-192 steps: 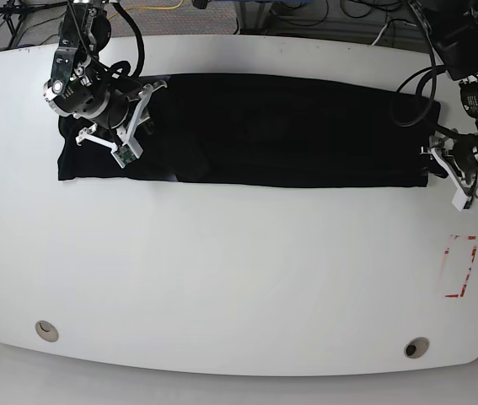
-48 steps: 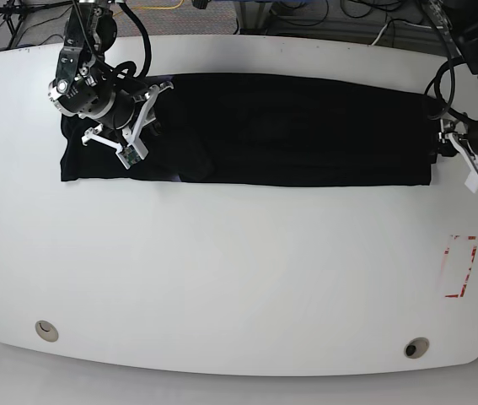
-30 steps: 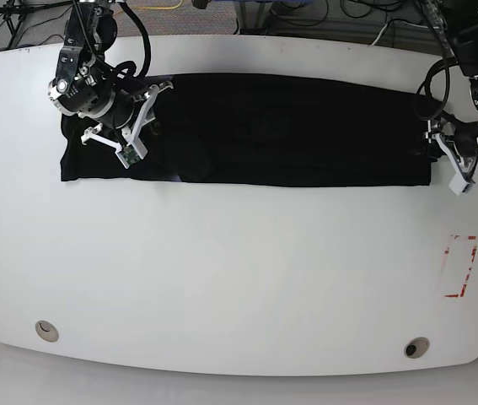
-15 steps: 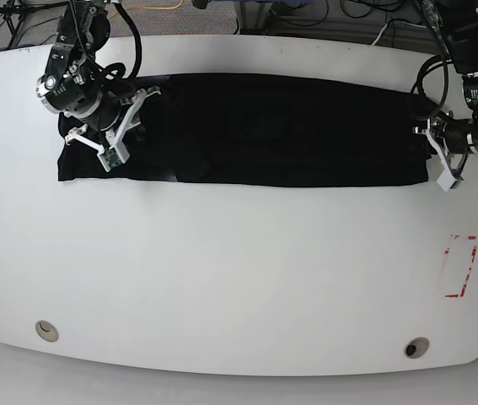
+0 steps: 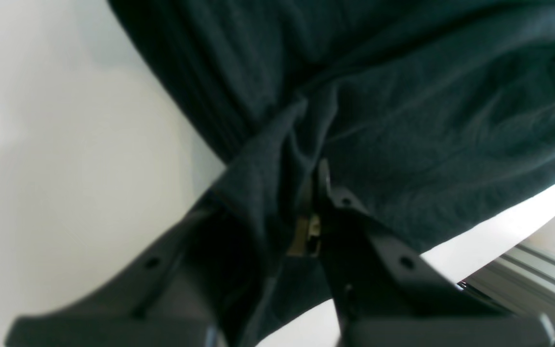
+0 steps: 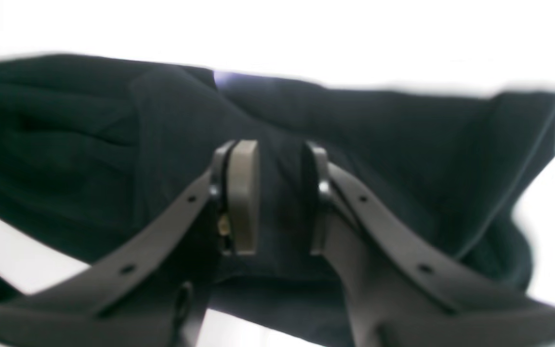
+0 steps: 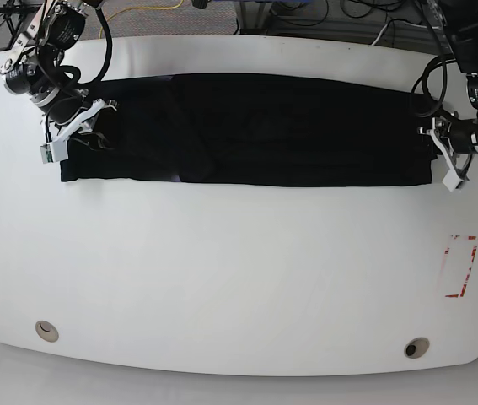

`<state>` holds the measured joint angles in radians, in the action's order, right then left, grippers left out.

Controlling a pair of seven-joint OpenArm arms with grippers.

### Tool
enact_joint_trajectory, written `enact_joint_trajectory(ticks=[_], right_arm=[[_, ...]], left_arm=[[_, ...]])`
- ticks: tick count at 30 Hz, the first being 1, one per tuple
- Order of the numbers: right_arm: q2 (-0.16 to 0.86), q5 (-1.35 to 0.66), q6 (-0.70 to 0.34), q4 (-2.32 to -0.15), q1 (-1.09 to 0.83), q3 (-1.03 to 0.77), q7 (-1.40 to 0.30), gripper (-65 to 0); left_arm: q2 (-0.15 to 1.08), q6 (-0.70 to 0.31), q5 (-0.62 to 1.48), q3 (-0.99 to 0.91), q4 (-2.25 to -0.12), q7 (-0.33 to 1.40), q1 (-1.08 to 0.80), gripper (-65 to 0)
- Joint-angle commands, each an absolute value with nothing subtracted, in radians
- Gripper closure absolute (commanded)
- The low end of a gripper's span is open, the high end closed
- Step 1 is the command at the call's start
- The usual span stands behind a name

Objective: Fold the T-shirt properly
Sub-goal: 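Release the strip end and move the right gripper back along the edge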

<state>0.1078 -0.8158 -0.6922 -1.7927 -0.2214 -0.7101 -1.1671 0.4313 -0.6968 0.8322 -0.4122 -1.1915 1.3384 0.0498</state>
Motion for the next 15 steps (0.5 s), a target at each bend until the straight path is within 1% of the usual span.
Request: enact_joint_trajectory(ticks=[1,5,15], right_arm=[[0.127,-0.845,-0.698,-1.75,-0.206,-0.72,-1.15,-14.1],[0.133,-0.852,-0.698,-1.682,-0.206,-0.719,-1.147,-14.0],[0.13,-0.768,-0.698,-1.655,-0.182,-0.717,-1.107,-14.0]], left_arm=[[0.472,-0.698,0.846,-0.418,-1.202,1.33,0.064,-3.1],[0.479,-0.698,0.846,-0.418,-1.202,1.33,0.064,-3.1],[0.496,-0.698,0.846,-0.417,-1.204,1.33,0.064,-3.1]])
